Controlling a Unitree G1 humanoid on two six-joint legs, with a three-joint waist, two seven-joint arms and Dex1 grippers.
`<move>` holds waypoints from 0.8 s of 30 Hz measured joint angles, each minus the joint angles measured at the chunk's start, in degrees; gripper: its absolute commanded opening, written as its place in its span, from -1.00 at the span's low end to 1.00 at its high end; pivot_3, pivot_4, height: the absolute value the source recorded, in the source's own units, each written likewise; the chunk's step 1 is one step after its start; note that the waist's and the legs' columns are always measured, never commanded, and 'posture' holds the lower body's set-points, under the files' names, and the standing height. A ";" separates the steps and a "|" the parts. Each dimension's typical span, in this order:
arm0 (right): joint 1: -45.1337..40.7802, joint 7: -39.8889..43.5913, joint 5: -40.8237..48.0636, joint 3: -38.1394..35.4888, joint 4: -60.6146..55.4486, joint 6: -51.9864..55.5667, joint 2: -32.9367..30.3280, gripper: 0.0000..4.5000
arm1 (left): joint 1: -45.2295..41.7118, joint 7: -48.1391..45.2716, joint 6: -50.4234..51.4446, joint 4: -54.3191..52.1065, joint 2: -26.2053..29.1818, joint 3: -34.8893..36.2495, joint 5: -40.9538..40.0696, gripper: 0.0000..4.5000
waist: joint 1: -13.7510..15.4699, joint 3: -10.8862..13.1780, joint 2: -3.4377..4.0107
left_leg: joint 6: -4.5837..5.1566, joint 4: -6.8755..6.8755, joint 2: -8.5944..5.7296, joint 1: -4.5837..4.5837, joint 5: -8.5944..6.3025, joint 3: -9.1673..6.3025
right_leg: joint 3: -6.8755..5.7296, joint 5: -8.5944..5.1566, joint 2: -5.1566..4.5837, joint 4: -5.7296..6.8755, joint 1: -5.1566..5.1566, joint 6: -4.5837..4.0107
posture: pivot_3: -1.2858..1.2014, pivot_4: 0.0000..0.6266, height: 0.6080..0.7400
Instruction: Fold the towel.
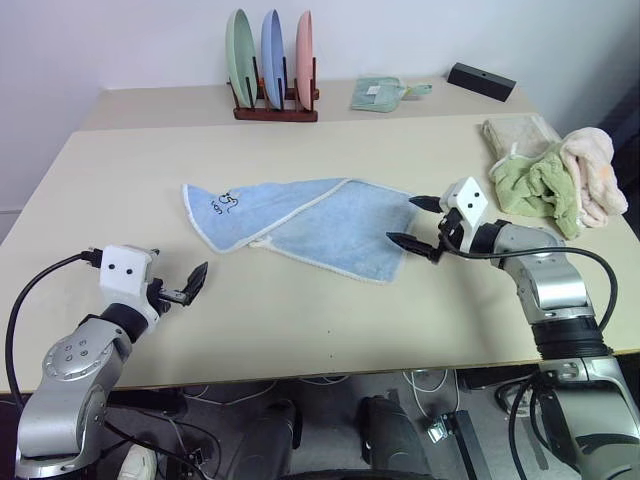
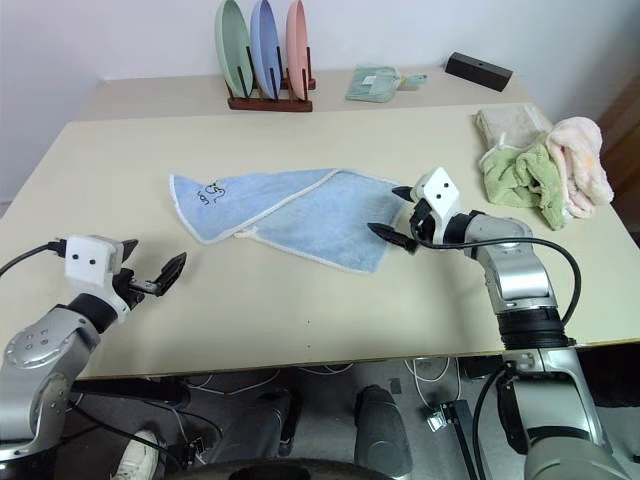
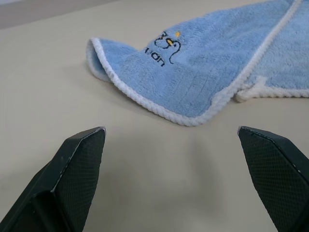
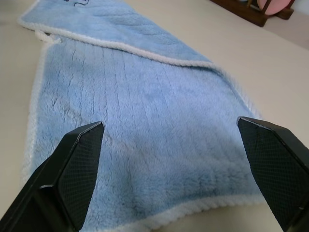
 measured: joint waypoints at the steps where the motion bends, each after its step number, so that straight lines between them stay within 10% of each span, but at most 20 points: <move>1: 0.00 -0.02 0.00 0.00 0.02 -0.04 0.11 1.00 | -0.06 0.05 0.00 0.00 0.01 0.00 0.01 1.00 | 0.00 0.00 0.00 | 0.00 0.00 0.00 0.00 0.00 0.01 | 0.01 0.00 0.00 0.00 0.00 0.00 | 0.03 -0.52 1.00; 15: 0.00 -0.03 0.09 0.05 0.49 0.06 0.44 1.00 | -0.82 0.21 0.17 0.31 0.27 -0.53 0.30 1.00 | 0.00 0.00 0.00 | 0.00 -0.01 0.01 0.00 0.00 0.04 | 0.03 0.00 0.00 0.00 -0.02 0.00 | 0.03 -0.52 1.00; 24: 2.16 -0.12 3.42 -0.31 -3.92 6.05 0.42 1.00 | -1.51 -4.17 1.38 -2.53 9.73 -8.29 4.50 1.00 | 0.03 0.03 0.05 | 0.00 -0.02 0.03 -0.02 0.00 0.10 | 0.06 0.00 0.02 0.00 -0.06 0.00 | 0.03 -0.52 1.00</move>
